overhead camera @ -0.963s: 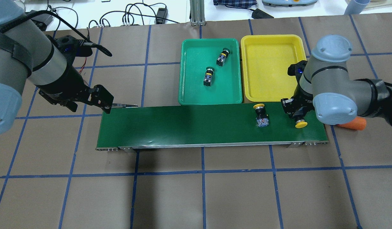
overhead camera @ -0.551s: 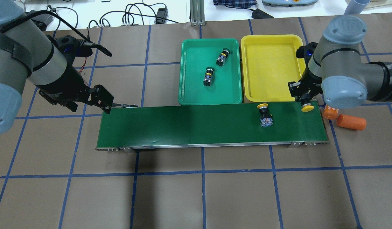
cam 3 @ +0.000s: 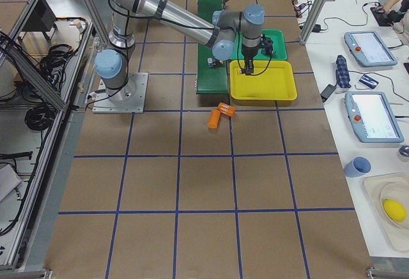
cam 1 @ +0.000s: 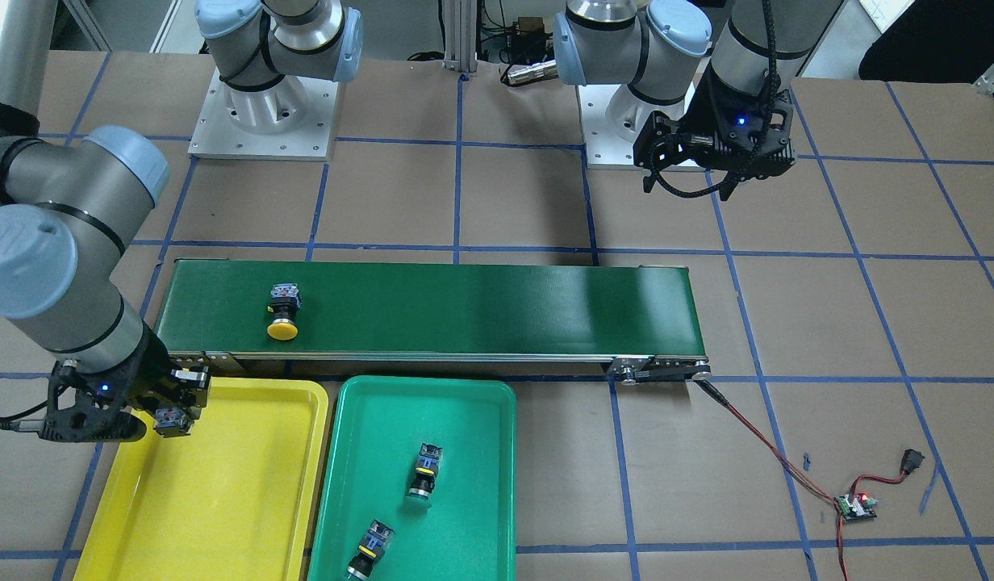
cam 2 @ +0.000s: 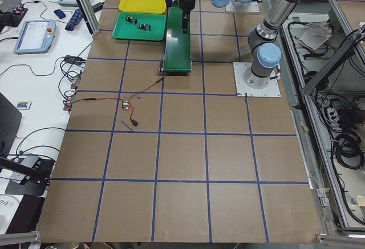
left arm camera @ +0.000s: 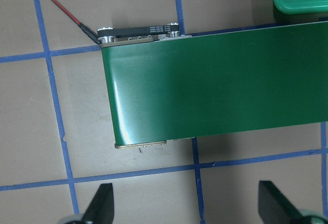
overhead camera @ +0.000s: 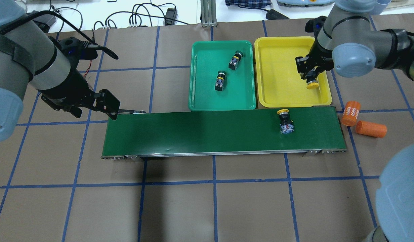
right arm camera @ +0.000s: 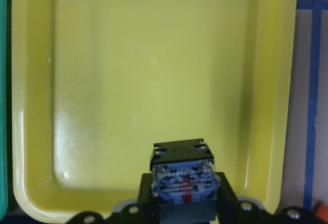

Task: Sort buttons by color to trays
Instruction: 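Carry the yellow button with the right gripper into the yellow tray and release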

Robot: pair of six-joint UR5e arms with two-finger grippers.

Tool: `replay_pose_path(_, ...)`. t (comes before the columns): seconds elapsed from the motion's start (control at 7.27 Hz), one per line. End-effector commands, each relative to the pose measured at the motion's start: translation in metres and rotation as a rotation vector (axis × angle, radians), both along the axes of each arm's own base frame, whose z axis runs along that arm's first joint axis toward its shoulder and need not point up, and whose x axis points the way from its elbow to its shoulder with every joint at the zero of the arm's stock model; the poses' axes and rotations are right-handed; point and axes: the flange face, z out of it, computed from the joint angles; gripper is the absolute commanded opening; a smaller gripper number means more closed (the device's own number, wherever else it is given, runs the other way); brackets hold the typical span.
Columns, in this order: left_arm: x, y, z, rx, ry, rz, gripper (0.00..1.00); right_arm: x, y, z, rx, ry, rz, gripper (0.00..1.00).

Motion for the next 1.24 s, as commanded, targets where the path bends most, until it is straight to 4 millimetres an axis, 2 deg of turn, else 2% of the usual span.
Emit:
replay_pose_path(0.0,0.000,0.000,0.000,0.000,0.000,0.000,1.00,0.011,-0.020,-0.022,0.008,-0.004,0.018,0.84)
replay_pose_path(0.14,0.000,0.000,0.000,0.000,0.000,0.000,1.00,0.014,-0.022,-0.018,-0.018,-0.001,0.023,1.00)
replay_pose_path(0.28,0.000,0.000,0.000,0.000,0.000,0.000,1.00,0.020,-0.019,-0.013,-0.015,0.005,0.030,1.00)
replay_pose_path(0.55,0.000,0.000,0.000,-0.001,0.000,0.000,1.00,0.023,0.002,0.012,0.044,-0.003,0.030,1.00)
replay_pose_path(0.69,0.000,0.000,0.000,0.000,0.000,0.000,1.00,0.025,0.021,0.032,0.090,-0.008,0.030,1.00)
replay_pose_path(0.83,0.000,0.000,0.000,0.000,0.000,0.000,1.00,0.028,0.051,0.050,0.122,-0.014,0.013,1.00)
replay_pose_path(0.96,0.000,0.000,0.000,-0.001,0.000,0.000,1.00,0.031,0.082,0.050,0.134,-0.015,0.012,1.00)
replay_pose_path(1.1,0.000,0.000,0.000,-0.001,0.000,0.000,1.00,0.034,0.111,0.038,0.160,-0.018,0.009,1.00)
